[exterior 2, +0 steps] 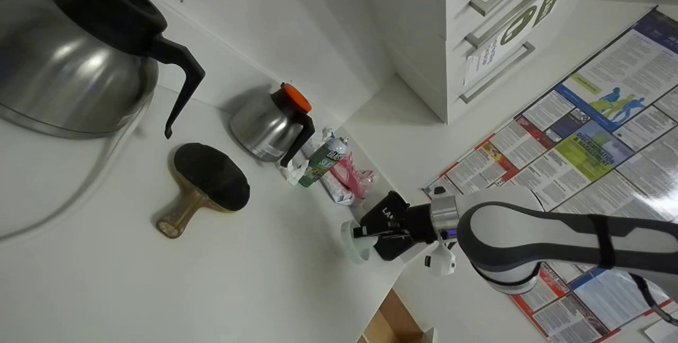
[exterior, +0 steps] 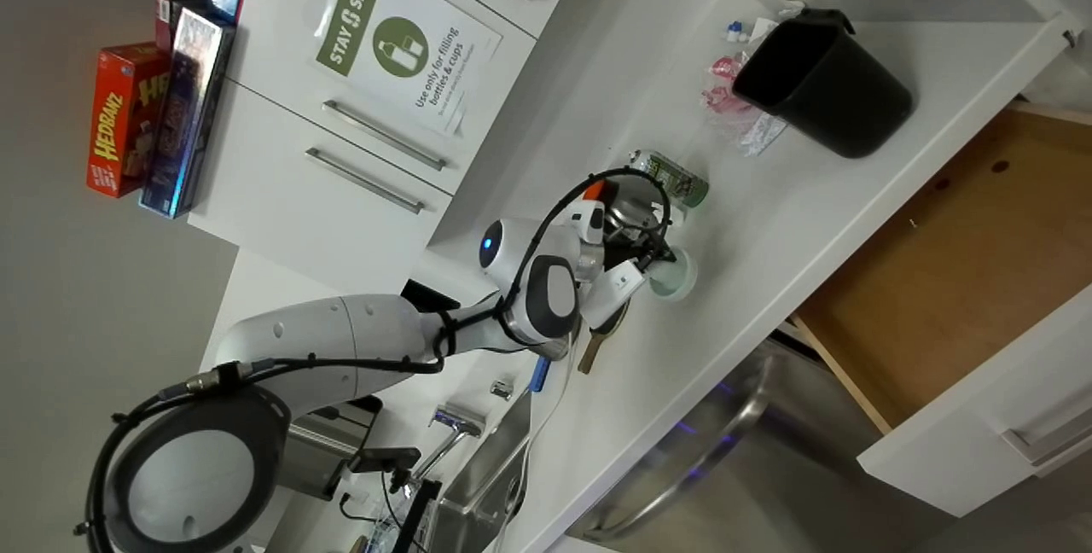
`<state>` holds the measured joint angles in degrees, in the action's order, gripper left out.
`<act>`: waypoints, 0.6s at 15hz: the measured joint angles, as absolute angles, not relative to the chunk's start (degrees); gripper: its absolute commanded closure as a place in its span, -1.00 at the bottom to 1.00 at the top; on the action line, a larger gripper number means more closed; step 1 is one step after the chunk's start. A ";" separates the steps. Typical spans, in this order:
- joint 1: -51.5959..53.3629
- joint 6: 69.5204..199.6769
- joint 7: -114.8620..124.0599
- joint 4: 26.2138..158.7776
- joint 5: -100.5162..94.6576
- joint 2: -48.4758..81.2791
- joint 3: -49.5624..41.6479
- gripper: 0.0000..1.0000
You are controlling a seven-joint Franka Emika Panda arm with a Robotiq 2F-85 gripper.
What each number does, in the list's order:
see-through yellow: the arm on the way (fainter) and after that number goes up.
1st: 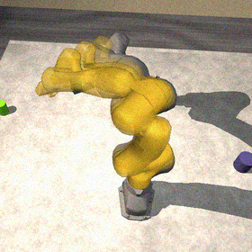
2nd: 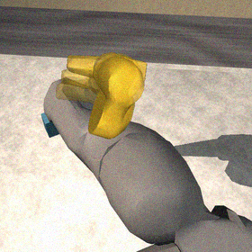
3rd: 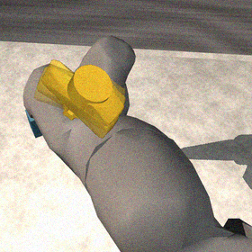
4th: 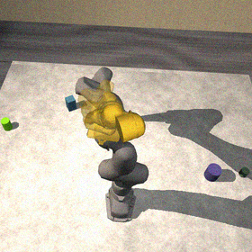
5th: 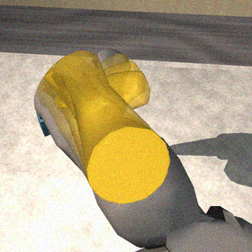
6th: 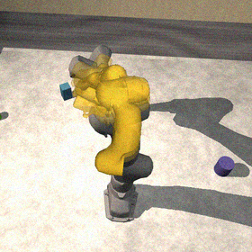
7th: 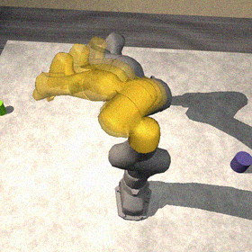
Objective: Open the topmost drawer, remove the white object from the drawer and place it on the counter, close the open drawer
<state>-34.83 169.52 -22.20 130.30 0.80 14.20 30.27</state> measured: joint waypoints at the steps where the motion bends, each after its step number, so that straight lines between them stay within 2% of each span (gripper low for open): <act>1: -33.54 169.52 -20.85 130.30 -0.71 14.34 28.89 0.24; 2: -32.28 169.52 -19.54 130.30 -2.22 14.52 27.51 -0.50; 3: -29.79 169.52 -19.10 130.29 -2.40 14.62 24.93 -0.54; 6: -19.99 169.52 -18.73 130.19 -2.38 14.83 15.05 -0.95; 9: -13.75 169.52 -17.66 130.02 -2.38 15.15 9.18 -1.00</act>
